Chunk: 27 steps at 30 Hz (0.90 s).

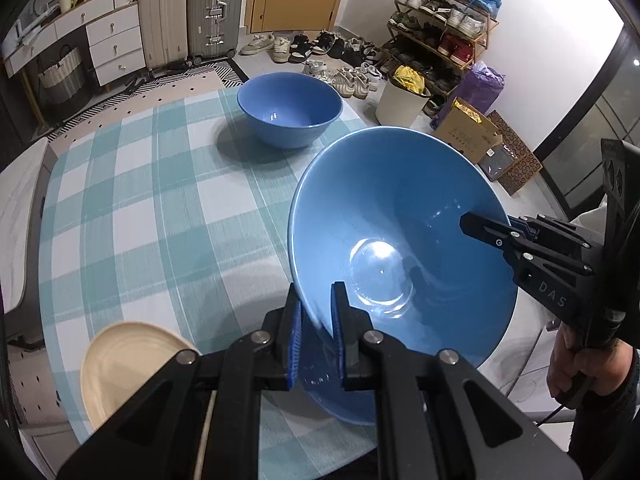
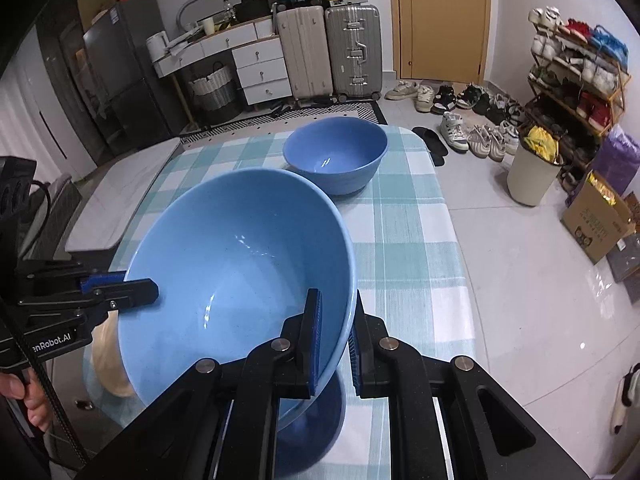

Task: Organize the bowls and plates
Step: 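Carry the lighter blue bowl with both tools toward the set-down blue bowl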

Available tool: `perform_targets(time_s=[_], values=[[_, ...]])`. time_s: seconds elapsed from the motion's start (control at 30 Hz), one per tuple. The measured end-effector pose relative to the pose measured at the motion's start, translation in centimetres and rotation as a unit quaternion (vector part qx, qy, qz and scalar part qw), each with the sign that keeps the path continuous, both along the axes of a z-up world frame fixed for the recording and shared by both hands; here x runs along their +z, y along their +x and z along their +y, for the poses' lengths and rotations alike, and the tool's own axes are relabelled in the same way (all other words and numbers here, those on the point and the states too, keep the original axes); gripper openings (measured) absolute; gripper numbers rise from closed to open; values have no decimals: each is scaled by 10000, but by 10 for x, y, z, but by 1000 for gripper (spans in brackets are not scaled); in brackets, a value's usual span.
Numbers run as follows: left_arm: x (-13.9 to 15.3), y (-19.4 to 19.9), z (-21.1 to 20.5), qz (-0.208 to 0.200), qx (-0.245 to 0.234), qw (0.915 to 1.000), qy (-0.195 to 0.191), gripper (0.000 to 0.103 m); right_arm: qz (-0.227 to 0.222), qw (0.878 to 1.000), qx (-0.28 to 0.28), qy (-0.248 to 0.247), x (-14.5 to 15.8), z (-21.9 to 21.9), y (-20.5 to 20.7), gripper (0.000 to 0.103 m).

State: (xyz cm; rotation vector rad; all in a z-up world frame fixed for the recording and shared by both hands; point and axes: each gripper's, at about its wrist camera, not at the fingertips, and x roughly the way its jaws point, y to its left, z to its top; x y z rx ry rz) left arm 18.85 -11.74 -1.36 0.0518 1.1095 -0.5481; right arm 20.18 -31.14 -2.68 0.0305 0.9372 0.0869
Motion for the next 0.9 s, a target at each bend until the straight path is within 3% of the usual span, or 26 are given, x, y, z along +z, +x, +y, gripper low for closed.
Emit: perform_targets(time_s=[0.1,0.43,0.63,0.9], values=[[-7,-10,6,125,26,9998,-147,11,16,10000,-38,59,-4,2,-15,12],[-40,-33,8,249,39,9997,-15,11,120,9998,-49,180,-38,6,-41,12],[-55,-41,6,126,14,9996,261,11,238,9996,-15,154,-57,7,-40,12],[-71,-50,-4,-295,-119,9957,873,11,154,9994,128,-298,-73,20,-44,12]])
